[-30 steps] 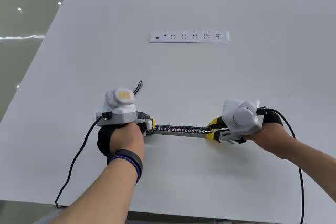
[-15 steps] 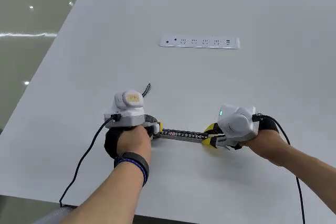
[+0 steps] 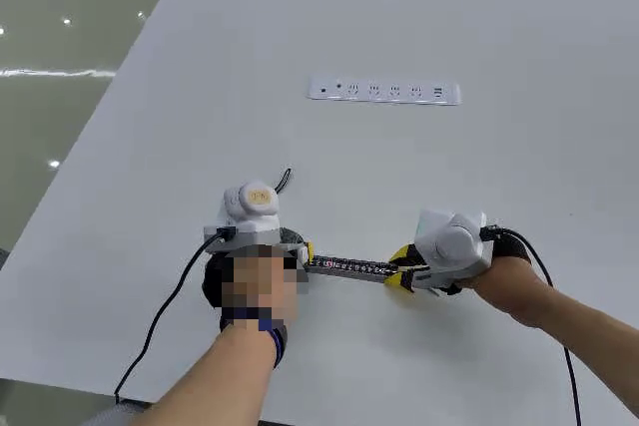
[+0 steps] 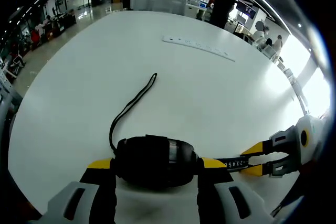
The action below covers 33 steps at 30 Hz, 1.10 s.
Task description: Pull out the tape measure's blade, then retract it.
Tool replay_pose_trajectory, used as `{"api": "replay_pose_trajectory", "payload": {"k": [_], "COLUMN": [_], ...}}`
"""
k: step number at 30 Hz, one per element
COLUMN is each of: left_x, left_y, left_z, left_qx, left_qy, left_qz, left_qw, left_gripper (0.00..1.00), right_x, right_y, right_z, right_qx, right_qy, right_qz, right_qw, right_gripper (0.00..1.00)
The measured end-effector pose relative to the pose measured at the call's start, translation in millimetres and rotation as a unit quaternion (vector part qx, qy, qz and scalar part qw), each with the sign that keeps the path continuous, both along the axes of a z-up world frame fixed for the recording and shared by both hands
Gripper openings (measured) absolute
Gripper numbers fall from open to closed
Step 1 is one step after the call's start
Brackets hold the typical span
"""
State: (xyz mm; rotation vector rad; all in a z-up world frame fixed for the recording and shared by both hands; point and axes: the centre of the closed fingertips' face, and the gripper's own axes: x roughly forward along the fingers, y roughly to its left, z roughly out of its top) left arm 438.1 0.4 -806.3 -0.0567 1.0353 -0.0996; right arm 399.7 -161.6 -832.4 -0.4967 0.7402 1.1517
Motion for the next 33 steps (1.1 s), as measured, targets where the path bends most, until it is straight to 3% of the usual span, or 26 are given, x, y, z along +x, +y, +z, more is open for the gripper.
{"api": "replay_pose_trajectory", "payload": {"k": [23, 27, 33], "left_x": [-0.8, 0.3, -0.9], "left_y": [-0.5, 0.4, -2.9], "left_z": [0.1, 2.8, 4.7], "left_qx": [-0.008, -0.023, -0.029], "left_qy": [-0.003, -0.010, -0.008], "left_qz": [-0.008, -0.016, -0.032], "left_qw": [0.9999, 0.9996, 0.9990], "left_gripper": [0.59, 0.60, 0.60], "right_x": [0.6, -2.4, -2.0], "right_y": [8.6, 7.5, 0.5], "right_z": [-1.2, -1.6, -2.2], "right_qx": [0.001, 0.002, 0.013], "right_qy": [0.005, -0.008, -0.006], "right_qz": [0.011, 0.012, 0.000], "right_qw": [0.9999, 0.9999, 0.9999], "right_gripper": [0.16, 0.17, 0.17]}}
